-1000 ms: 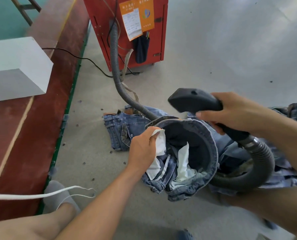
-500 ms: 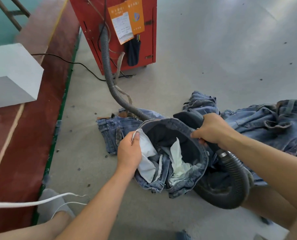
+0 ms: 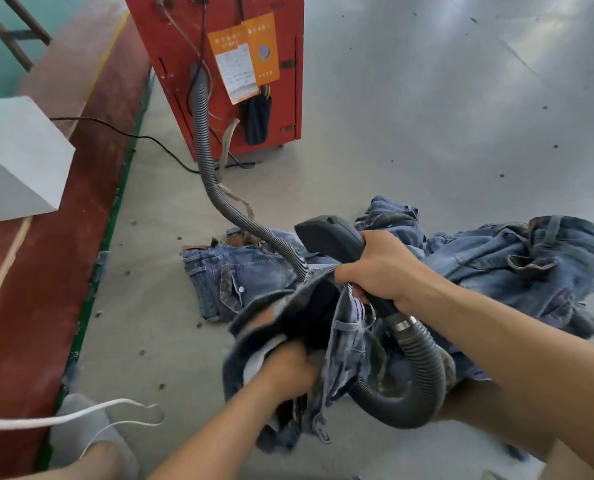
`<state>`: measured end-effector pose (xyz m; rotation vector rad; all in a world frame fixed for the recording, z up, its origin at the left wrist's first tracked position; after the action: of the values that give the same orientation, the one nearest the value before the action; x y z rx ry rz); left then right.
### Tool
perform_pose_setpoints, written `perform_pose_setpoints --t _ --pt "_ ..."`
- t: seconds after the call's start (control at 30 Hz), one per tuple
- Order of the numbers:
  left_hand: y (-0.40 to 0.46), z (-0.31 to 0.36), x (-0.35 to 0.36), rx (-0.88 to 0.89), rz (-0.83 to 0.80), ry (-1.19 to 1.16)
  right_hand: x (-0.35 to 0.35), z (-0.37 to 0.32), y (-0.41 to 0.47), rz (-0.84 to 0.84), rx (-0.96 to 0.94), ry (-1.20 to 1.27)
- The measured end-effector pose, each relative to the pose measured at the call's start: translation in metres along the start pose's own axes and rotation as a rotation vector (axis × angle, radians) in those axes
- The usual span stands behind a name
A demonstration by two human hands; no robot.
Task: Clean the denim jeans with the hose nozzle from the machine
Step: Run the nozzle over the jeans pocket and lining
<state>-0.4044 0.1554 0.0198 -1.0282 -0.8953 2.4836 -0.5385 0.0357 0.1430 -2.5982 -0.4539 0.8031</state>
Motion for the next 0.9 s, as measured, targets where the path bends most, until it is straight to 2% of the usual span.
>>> perform_pose_setpoints --t 0.07,0.13,0.23,0.3,0.4,0.57,0.8,0.9 --pt "-0.004 -0.008 -0.005 -0.077 -0.050 -0.261 -0.002 -0.002 0.001 -0.004 0.006 0.006" --pt "-0.007 -0.016 -0.005 -0.228 -0.107 -0.587 -0.003 -0.001 0.001 -0.009 0.023 -0.006" --pt "-0.006 -0.021 -0.011 -0.345 -0.065 -0.892 -0.003 0.002 0.003 0.011 0.047 -0.018" --pt "-0.005 -0.018 -0.022 -0.302 -0.024 -0.984 -0.006 0.005 0.006 0.031 0.073 -0.008" --pt "-0.007 -0.011 -0.040 -0.178 -0.057 -1.083 -0.014 0.006 0.010 0.035 0.105 0.020" --pt "-0.007 -0.021 -0.064 -0.116 0.062 -1.293 -0.025 0.007 0.012 0.049 0.103 0.038" --pt "-0.018 -0.021 -0.084 0.126 -0.036 -1.680 -0.040 0.021 0.014 0.072 0.112 0.034" --pt "-0.020 -0.022 -0.086 0.172 -0.071 -1.748 -0.045 0.023 0.012 0.064 0.128 0.034"
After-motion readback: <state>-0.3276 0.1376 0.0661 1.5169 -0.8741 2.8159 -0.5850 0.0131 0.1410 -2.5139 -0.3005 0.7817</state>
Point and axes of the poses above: each hand's wrist, its own y-axis towards the middle knuckle, its own x-axis out of the palm, z = x × y, the point moved 3 cm from there along y, towards the middle knuckle, and after that the axes turned 2 degrees about y, right-handed, at the moved point
